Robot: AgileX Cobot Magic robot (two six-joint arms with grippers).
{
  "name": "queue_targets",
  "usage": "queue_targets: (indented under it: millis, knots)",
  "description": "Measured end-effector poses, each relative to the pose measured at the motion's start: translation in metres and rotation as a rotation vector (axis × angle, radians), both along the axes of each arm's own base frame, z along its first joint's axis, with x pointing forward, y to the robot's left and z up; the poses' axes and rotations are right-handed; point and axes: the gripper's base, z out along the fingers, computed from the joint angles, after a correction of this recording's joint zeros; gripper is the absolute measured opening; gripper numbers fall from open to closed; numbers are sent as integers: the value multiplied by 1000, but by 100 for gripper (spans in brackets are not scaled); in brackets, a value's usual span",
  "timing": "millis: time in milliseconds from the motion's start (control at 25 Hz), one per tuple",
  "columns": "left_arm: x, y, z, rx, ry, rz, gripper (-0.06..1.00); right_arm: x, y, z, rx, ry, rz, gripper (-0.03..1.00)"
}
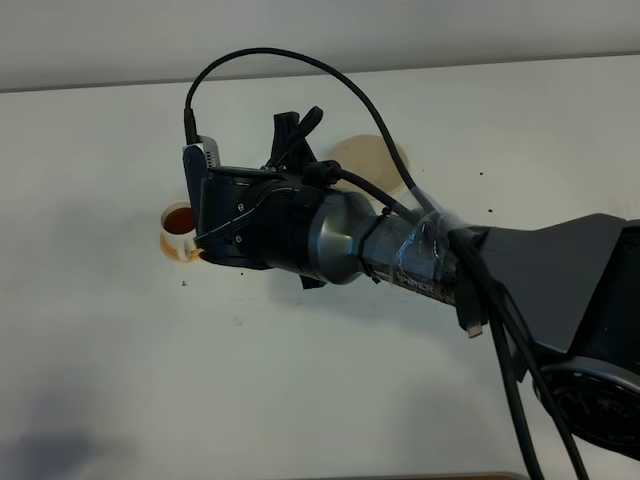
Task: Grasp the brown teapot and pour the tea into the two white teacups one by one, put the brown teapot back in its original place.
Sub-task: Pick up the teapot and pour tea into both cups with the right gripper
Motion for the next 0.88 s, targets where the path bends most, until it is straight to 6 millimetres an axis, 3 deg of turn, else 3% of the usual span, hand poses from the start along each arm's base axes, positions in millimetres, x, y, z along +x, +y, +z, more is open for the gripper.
queue_targets:
  millis: [880]
  knots:
    - [0,0,0,0,0,0,26,5,3,-2,-134,-91,131,9]
